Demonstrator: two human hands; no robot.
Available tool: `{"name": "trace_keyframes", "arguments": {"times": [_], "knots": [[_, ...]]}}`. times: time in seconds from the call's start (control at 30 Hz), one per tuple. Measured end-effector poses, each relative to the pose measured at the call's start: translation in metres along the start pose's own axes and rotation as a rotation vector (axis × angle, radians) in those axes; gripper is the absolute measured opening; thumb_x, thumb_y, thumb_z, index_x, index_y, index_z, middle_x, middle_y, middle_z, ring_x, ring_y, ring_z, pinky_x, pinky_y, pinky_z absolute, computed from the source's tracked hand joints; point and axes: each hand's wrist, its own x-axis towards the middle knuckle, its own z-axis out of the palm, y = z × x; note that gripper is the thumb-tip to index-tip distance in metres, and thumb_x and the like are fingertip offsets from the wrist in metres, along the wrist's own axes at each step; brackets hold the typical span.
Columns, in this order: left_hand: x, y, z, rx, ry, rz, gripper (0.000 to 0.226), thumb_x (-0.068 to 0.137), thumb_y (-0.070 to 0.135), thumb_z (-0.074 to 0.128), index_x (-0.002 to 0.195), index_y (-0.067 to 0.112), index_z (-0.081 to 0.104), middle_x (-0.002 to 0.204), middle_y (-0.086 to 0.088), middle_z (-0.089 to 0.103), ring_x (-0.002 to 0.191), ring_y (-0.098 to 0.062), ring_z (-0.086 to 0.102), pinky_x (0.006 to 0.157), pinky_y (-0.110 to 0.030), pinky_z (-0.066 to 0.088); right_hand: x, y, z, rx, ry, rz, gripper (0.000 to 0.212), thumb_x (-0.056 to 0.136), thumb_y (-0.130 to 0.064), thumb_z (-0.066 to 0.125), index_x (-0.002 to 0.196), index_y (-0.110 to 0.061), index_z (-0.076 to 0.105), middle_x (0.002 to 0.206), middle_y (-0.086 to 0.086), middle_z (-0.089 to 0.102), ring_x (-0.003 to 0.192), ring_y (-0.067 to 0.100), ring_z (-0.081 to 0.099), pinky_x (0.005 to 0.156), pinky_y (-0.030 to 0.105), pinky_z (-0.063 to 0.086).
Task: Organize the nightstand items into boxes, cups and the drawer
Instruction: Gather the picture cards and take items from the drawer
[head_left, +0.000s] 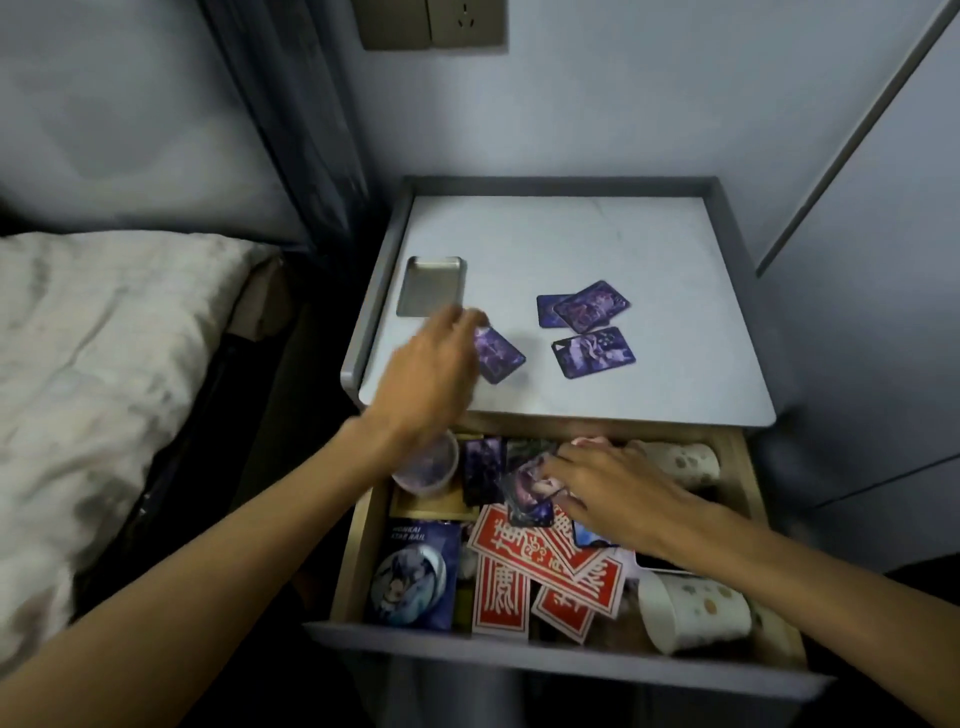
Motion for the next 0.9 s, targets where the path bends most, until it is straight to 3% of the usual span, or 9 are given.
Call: {"name": "trace_keyframes", "arguments": {"times": [0.1, 0.17, 0.23, 0.3, 0.37, 0.47, 0.63, 0.8, 0.9], "knots": [[-0.053, 0.038, 0.024, 0.045, -0.264, 0.177, 0.040, 0.094, 0.026, 0.056, 0.132, 0.018, 0.050, 0.125, -0.007, 0.057, 0.105, -0.027, 0.062, 0.074, -0.035, 0.051, -0.010, 0.002, 0.031, -0.098, -0.217, 0.121, 0.073, 0.091, -0.042, 0.059, 0.152, -0.020, 0.025, 0.154, 0.007, 0.028, 0.143, 0.026, 0.027, 0.110, 0.043, 0.036], [-0.074, 0.047, 0.050, 0.151, -0.522, 0.107, 0.059, 0.096, 0.043, 0.052, 0.147, 0.021, 0.034, 0.147, -0.012, 0.042, 0.131, -0.034, 0.047, 0.096, -0.043, 0.046, -0.012, 0.005, 0.048, -0.186, -0.286, 0.155, 0.095, 0.085, -0.043, 0.065, 0.156, -0.016, 0.009, 0.160, 0.016, 0.009, 0.149, 0.035, 0.006, 0.120, 0.052, 0.019], [-0.083, 0.043, 0.073, 0.238, -0.731, 0.010, 0.082, 0.094, 0.060, 0.049, 0.157, 0.022, 0.012, 0.162, -0.019, 0.013, 0.147, -0.043, 0.018, 0.118, -0.049, 0.024, -0.015, 0.003, 0.056, -0.237, -0.335, 0.171, 0.099, 0.084, -0.034, 0.066, 0.156, -0.014, 0.001, 0.160, 0.021, 0.002, 0.149, 0.039, -0.001, 0.121, 0.056, 0.011], [-0.085, 0.037, 0.087, 0.289, -0.804, -0.025, 0.094, 0.092, 0.067, 0.046, 0.158, 0.020, -0.002, 0.164, -0.023, -0.003, 0.150, -0.046, 0.002, 0.122, -0.051, 0.010, -0.018, -0.004, 0.060, -0.245, -0.374, 0.180, 0.095, 0.088, -0.020, 0.060, 0.156, -0.013, -0.004, 0.160, 0.024, 0.002, 0.149, 0.040, 0.002, 0.120, 0.053, 0.015], [-0.083, 0.036, 0.097, 0.297, -0.833, -0.047, 0.098, 0.092, 0.067, 0.045, 0.158, 0.019, -0.009, 0.163, -0.026, -0.008, 0.149, -0.048, -0.001, 0.122, -0.051, 0.011, -0.019, -0.006, 0.061, -0.278, -0.366, 0.175, 0.089, 0.089, -0.011, 0.055, 0.156, -0.010, -0.004, 0.159, 0.027, 0.006, 0.148, 0.041, 0.009, 0.119, 0.051, 0.022], [-0.077, 0.039, 0.105, 0.320, -0.834, -0.065, 0.091, 0.097, 0.061, 0.044, 0.158, 0.016, -0.007, 0.161, -0.032, -0.001, 0.147, -0.053, 0.009, 0.116, -0.052, 0.028, -0.015, -0.001, 0.061, -0.276, -0.253, 0.160, 0.077, 0.092, -0.006, 0.049, 0.155, -0.007, 0.005, 0.153, 0.025, 0.028, 0.140, 0.037, 0.032, 0.110, 0.044, 0.037], [-0.072, 0.039, 0.101, 0.377, -0.730, 0.074, 0.060, 0.108, 0.031, 0.028, 0.155, 0.001, 0.008, 0.149, -0.033, 0.036, 0.134, -0.049, 0.040, 0.095, -0.049, 0.048, -0.014, 0.009, 0.039, -0.129, -0.104, 0.162, 0.049, 0.097, -0.012, 0.042, 0.146, -0.013, 0.036, 0.134, 0.008, 0.057, 0.110, 0.026, 0.062, 0.083, 0.039, 0.051], [-0.076, 0.038, 0.099, 0.439, -0.675, 0.200, 0.056, 0.106, 0.013, 0.033, 0.153, -0.004, 0.009, 0.136, -0.027, 0.049, 0.116, -0.039, 0.058, 0.082, -0.041, 0.052, -0.021, 0.017, 0.024, 0.060, -0.036, 0.260, 0.034, 0.100, -0.021, 0.044, 0.132, -0.026, 0.056, 0.109, 0.001, 0.070, 0.089, 0.018, 0.067, 0.077, 0.033, 0.055], [-0.072, 0.038, 0.090, 0.390, -0.627, 0.191, 0.049, 0.104, 0.008, 0.035, 0.150, 0.000, 0.021, 0.119, -0.013, 0.061, 0.094, -0.027, 0.067, 0.068, -0.032, 0.048, -0.022, 0.021, 0.022, 0.179, 0.060, 0.338, 0.034, 0.101, -0.023, 0.047, 0.133, -0.031, 0.058, 0.103, 0.000, 0.071, 0.085, 0.014, 0.066, 0.068, 0.023, 0.048]]}}
